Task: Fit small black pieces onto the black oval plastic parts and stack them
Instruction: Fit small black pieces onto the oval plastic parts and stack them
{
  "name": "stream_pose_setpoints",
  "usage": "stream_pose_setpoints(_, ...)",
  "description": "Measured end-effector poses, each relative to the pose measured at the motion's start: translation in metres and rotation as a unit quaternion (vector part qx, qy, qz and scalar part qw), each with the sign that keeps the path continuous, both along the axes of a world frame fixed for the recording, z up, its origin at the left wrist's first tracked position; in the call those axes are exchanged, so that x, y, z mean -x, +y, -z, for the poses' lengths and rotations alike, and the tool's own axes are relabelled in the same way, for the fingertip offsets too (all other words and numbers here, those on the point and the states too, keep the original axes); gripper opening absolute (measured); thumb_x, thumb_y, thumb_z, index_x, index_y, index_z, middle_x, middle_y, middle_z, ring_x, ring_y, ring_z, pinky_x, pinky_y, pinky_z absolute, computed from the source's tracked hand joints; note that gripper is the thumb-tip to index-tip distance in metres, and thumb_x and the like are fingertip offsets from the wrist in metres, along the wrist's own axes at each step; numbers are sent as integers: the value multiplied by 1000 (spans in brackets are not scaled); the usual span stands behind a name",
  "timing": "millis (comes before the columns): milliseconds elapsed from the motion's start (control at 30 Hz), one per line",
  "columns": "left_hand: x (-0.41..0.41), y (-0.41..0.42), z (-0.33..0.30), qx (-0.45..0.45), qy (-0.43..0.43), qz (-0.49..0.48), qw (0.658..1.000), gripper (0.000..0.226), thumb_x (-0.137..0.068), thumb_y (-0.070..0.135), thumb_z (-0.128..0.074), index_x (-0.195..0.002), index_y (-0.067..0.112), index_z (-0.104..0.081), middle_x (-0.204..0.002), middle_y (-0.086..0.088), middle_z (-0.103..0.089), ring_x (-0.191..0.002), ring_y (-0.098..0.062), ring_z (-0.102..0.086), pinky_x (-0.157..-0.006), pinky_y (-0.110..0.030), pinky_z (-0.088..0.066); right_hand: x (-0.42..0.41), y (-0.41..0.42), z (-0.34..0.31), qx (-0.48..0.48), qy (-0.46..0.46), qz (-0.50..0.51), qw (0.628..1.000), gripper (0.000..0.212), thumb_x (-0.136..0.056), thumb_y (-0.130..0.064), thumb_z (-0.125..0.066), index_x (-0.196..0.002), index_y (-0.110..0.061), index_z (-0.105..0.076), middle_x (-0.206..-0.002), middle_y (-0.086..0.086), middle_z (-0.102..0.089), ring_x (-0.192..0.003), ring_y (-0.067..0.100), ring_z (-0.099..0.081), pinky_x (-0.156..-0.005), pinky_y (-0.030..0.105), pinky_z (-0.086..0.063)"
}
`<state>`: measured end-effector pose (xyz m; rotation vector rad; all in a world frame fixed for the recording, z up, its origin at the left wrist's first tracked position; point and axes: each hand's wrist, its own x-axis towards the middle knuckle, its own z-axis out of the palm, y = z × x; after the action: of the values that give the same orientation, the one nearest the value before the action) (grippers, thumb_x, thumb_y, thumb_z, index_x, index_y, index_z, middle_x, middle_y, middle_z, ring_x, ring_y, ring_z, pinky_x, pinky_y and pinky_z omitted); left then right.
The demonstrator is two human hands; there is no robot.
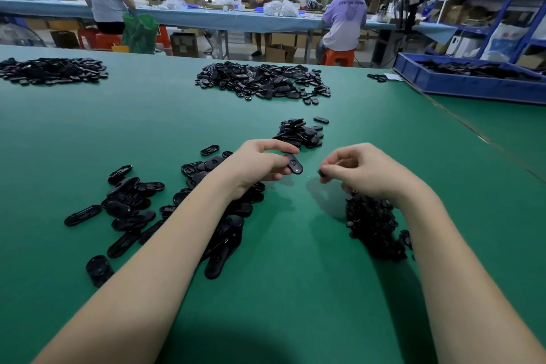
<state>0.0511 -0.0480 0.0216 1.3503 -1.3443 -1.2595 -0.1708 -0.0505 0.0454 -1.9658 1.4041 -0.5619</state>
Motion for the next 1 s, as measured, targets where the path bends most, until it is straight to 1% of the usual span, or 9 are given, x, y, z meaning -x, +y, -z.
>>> stream_pose_setpoints(67,2,0,0,5,32,4,999,23,-95,-3,-60,-108,10,-72,-87,-11,-75,-72,-11,-68,-66,-17,-55,-6,2,-2,-14,-78,-2,997,11,-95,-26,-67,-91,-22,-76,-86,-10,-79,-53,9,-51,-66,29,-42)
stream_pose_setpoints(133,3,0,0,10,61,4,998,20,-92,-7,-63,-104,7,-70,-89,-16,-76,-76,-16,-70,-68,-18,-56,-9,2,-1,-27,-104,-2,994,7,-92,-22,-69,-93,-20,-76,-88,-6,-79,-57,12,-48,-68,33,-39)
stream_pose_setpoints(233,5,1,-1,18,92,-8,996,18,-87,-11,-67,-98,4,-66,-90,-21,-76,-74,-19,-73,-69,-20,-57,-11,3,2,-51,-102,-8,993,6,-89,-20,-72,-94,-19,-75,-90,-5,-80,-60,13,-49,-62,29,-38)
stream_pose_setpoints(367,9,2,-2,11,135,-10,991,17,-87,-10,-69,-92,4,-60,-86,-19,-72,-76,-23,-75,-69,-22,-60,-12,4,6,-65,-125,-7,990,5,-88,-20,-73,-93,-20,-75,-96,-2,-80,-59,9,-52,-55,24,-35)
stream_pose_setpoints(533,11,4,-3,-4,64,23,998,15,-89,12,-74,-84,18,-62,-96,-13,-77,-84,-17,-73,-75,-25,-57,-13,2,7,-27,-184,51,981,6,-90,-23,-75,-95,-20,-75,-91,-3,-80,-56,8,-55,-58,25,-38)
stream_pose_setpoints(700,11,6,-4,5,89,30,996,26,-87,2,-74,-105,16,-62,-99,-9,-78,-78,-14,-71,-68,-20,-52,-13,2,9,-23,-183,66,981,3,-88,-24,-78,-90,-22,-77,-88,5,-78,-55,8,-56,-61,27,-39)
stream_pose_setpoints(800,12,7,-3,21,90,15,996,33,-87,-4,-72,-114,12,-64,-97,-12,-78,-79,-16,-74,-67,-22,-56,-12,1,9,-12,-183,82,980,2,-87,-24,-79,-89,-23,-79,-73,-2,-71,-52,7,-51,-58,22,-41)
stream_pose_setpoints(900,14,6,-1,32,104,-2,994,34,-84,-6,-75,-113,9,-68,-90,-10,-78,-74,-16,-73,-68,-22,-58,-12,0,8,-13,-201,90,975,4,-84,-22,-82,-88,-23,-81,-71,-4,-68,-49,7,-44,-51,13,-41)
stream_pose_setpoints(1000,17,5,-1,38,116,-10,993,28,-85,-7,-72,-108,8,-72,-84,-6,-77,-71,-16,-73,-69,-21,-59,-14,0,7,-26,-200,104,974,8,-81,-24,-85,-86,-21,-80,-72,-3,-67,-48,6,-42,-50,15,-39)
